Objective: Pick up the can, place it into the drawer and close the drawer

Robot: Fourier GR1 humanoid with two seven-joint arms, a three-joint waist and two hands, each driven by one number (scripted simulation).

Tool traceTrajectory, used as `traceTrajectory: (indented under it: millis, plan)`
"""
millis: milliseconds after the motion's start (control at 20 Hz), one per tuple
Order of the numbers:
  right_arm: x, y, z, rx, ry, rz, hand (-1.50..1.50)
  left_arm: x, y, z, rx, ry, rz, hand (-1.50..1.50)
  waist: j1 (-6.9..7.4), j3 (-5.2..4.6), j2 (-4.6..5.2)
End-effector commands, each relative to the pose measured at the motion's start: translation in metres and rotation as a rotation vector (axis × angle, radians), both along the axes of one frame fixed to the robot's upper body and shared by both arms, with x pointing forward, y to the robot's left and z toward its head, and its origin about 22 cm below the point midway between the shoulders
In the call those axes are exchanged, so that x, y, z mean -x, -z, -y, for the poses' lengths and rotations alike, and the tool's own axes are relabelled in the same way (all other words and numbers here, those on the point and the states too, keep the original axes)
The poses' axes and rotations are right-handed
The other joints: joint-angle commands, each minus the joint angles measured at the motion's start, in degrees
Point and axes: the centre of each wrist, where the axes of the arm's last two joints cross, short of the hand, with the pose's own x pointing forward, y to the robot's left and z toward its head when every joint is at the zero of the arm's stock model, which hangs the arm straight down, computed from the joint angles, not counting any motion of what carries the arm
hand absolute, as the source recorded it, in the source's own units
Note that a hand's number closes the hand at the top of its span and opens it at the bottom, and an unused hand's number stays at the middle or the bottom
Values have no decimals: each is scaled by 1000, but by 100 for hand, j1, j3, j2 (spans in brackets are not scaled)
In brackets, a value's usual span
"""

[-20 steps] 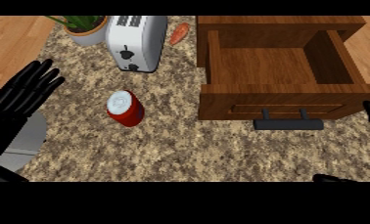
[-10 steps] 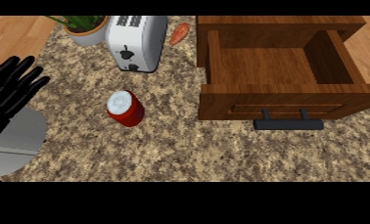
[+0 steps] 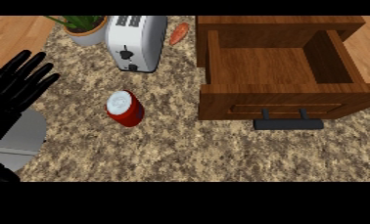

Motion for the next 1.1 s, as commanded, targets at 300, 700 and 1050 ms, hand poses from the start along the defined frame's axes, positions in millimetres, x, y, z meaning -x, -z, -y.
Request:
traceTrajectory:
  millis: [300, 700, 1050]
  plan:
    - [21, -11, 20, -4, 0, 10, -150, -31, 18, 19, 29, -18, -81, -150, -11, -2, 1]
    - [35, -18, 18, 1, -7, -6, -150, -31, 62, 78, -12, -18, -86, -150, -23, -2, -2]
    - [15, -1, 37, 1, 5, 5, -150, -46, 108, 63, -38, -53, -104, -150, 8, -3, 7]
